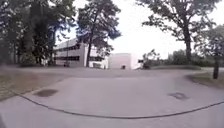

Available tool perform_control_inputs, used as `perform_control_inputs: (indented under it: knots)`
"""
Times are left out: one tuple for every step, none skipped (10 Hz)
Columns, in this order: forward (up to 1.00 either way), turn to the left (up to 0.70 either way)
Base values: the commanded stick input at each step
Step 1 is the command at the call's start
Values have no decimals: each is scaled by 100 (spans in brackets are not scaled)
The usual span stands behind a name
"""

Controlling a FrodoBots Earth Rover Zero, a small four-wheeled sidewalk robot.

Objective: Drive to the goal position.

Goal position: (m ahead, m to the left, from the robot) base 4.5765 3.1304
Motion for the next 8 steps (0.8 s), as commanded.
perform_control_inputs:
  knots:
    - [85,0]
    - [85,0]
    - [85,0]
    - [85,0]
    - [85,0]
    - [85,0]
    - [85,0]
    - [85,0]
